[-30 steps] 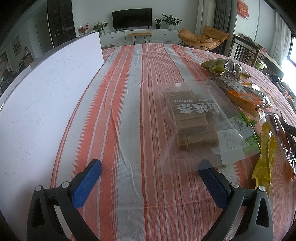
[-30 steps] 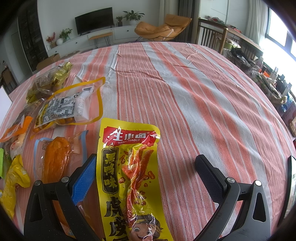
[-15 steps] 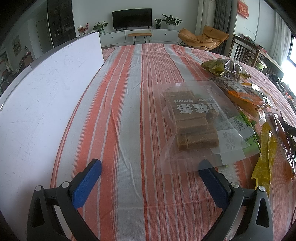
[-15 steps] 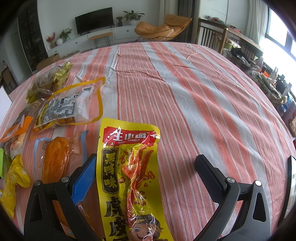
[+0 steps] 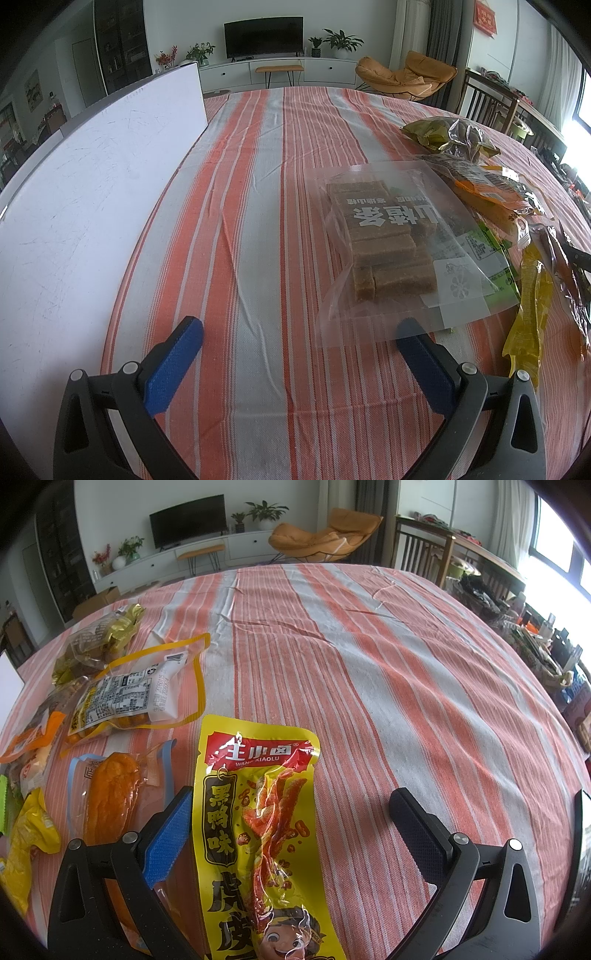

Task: Organize snacks
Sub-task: 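Hold the yellow bag in the right gripper while the left gripper approaches the clear cake bag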

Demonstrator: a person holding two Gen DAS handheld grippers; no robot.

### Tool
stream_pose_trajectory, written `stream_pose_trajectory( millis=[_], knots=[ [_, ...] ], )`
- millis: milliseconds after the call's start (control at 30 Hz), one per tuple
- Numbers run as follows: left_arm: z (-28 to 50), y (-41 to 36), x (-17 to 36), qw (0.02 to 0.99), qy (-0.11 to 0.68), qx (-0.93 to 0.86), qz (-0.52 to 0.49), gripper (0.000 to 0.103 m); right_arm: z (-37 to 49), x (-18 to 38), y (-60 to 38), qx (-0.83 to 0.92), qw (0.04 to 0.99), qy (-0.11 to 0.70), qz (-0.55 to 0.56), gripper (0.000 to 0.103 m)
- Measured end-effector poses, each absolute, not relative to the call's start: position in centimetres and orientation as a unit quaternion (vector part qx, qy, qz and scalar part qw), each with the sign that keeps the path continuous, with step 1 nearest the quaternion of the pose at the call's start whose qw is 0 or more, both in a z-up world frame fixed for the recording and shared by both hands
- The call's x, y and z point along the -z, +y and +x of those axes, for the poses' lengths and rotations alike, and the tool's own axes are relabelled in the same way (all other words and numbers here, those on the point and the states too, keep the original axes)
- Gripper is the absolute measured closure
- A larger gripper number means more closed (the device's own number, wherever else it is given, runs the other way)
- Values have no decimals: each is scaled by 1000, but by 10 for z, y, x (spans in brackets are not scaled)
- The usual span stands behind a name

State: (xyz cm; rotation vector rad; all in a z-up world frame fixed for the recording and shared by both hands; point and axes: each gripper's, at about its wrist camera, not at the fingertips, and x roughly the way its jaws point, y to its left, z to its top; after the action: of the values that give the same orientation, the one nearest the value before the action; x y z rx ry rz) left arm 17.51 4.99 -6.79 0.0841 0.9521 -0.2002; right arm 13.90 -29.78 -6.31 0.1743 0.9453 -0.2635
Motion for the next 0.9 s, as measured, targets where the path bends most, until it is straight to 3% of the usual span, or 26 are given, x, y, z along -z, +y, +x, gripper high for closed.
stream_pose_trajectory(
  millis=[533, 600, 767, 900],
  knots=[
    [175, 50, 68, 882, 459, 99, 42, 0, 139, 63, -298, 127, 879, 452, 84, 0],
    [174, 52, 63, 861, 490, 124, 53, 0, 139, 63, -298, 127, 879, 452, 84, 0],
    [175, 66, 22, 862, 475, 176, 13, 0, 139, 63, -298, 127, 879, 452, 84, 0],
    [224, 50, 11, 834, 514, 192, -57, 0, 139, 63, -298, 127, 879, 452, 84, 0]
  ],
)
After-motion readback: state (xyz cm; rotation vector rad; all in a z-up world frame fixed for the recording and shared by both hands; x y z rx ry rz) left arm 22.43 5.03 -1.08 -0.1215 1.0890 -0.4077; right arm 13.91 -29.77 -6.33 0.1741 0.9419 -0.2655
